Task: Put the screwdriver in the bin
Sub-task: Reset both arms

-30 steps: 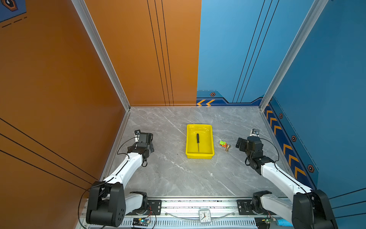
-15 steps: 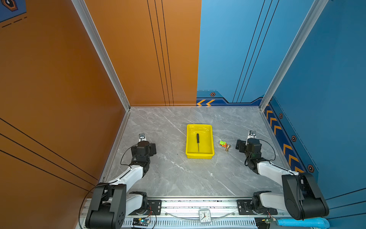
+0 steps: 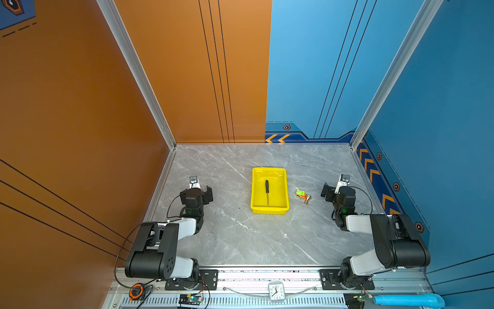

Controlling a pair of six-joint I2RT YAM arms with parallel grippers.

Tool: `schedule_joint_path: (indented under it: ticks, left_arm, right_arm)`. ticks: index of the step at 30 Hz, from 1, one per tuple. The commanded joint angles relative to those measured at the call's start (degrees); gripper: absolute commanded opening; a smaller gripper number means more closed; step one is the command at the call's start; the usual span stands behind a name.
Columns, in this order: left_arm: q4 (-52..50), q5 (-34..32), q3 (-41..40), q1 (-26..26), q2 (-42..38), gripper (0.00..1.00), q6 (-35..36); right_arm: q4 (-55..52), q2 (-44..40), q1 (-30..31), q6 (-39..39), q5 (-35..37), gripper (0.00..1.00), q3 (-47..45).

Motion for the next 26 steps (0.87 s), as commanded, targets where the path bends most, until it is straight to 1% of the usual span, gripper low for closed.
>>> schedule_joint_path:
  ticks: [1,3,6,8,18,26]
  left_arm:
    - [5.9,0.2,0.6,0.4,2.5,0.98,0.3]
    - [7.4,0.0,0.3,0.3,3.8,0.98,0.3]
    - [9.4,0.3,0.3,0.1,6.1,0.98,0.6]
    - [11.4,-0.3,0.3,-0.9,7.4,0.98,2.0]
    - [11.4,-0.8,0.5,-1.6,7.5,0.98,2.8]
    - [11.1,0.2,0.5,-1.5,7.5,0.98,3.0]
  right_arm:
    - [4.9,0.7,0.5,0.0,-0.9,1.00,-0.5]
    - [4.6,0.7,0.8,-0.2,0.2,1.00,-0.3]
    - [4.0,0.8,2.4,-1.0,3.8,1.00,0.0]
    - [4.2,0.8,2.5,-1.1,3.9,1.00,0.0]
    - [4.2,0.9,2.5,-1.2,4.1,1.00,-0.1]
    - [4.5,1.0,3.1,-1.5,4.7,1.00,-0.1]
